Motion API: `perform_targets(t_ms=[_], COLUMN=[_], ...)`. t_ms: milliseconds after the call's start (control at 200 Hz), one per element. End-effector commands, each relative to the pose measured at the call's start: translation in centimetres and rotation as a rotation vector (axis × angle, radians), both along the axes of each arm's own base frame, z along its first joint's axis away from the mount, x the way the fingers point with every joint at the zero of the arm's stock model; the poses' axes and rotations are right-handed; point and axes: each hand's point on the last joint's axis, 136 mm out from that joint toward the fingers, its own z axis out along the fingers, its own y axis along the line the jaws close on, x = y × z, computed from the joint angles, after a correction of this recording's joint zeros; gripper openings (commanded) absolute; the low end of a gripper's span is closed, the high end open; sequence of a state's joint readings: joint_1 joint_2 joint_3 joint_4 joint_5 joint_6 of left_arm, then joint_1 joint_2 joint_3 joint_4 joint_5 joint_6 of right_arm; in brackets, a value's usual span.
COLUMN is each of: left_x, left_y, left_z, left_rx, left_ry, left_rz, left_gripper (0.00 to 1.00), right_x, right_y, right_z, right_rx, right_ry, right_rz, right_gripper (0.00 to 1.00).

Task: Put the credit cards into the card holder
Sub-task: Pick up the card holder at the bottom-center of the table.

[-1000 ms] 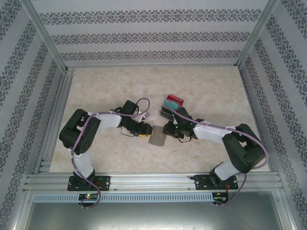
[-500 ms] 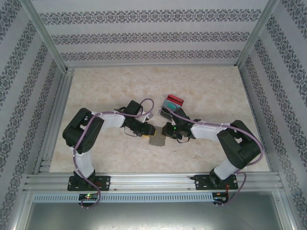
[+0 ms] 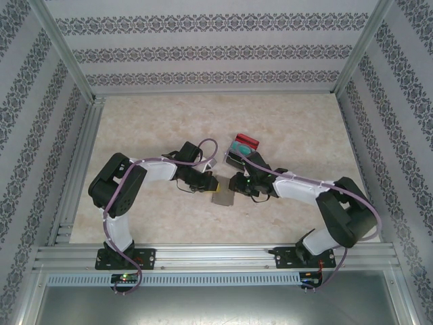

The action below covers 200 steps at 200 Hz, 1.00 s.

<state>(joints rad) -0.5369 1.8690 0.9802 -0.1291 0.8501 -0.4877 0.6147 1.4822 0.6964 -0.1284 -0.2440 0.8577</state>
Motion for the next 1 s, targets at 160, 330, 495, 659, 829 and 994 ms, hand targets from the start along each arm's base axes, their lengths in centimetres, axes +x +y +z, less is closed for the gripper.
perform_targets(t_ms=[160, 330, 495, 659, 829, 994], left_x=[0.8, 0.6, 0.5, 0.3, 0.1, 0.3], left_y=[-1.2, -1.1, -1.4, -1.6, -1.5, -1.8], left_z=[2.4, 2.6, 2.7, 2.7, 2.4, 3.1], left_rx=[-0.065, -0.066, -0.081, -0.084, -0.076, -0.101], left_ry=[-0.024, -0.028, -0.027, -0.022, -0.015, -0.045], left_rz=[0.044, 0.044, 0.038, 0.026, 0.022, 0.017], left_gripper=[0.06, 0.05, 0.05, 0.05, 0.05, 0.05], right_x=[-0.4, -0.7, -0.7, -0.2, 0.3, 0.1], right_y=[1.7, 1.0, 2.1, 2.8, 2.7, 2.3], right_z=[1.3, -0.3, -0.7, -0.2, 0.3, -1.7], right_rx=[-0.040, -0.109, -0.101, -0.091, -0.101, -0.158], right_ry=[-0.013, 0.016, 0.013, -0.002, -0.035, 0.009], right_rz=[0.058, 0.039, 0.108, 0.122, 0.116, 0.132], right_gripper=[0.33, 0.33, 0.35, 0.40, 0.41, 0.41])
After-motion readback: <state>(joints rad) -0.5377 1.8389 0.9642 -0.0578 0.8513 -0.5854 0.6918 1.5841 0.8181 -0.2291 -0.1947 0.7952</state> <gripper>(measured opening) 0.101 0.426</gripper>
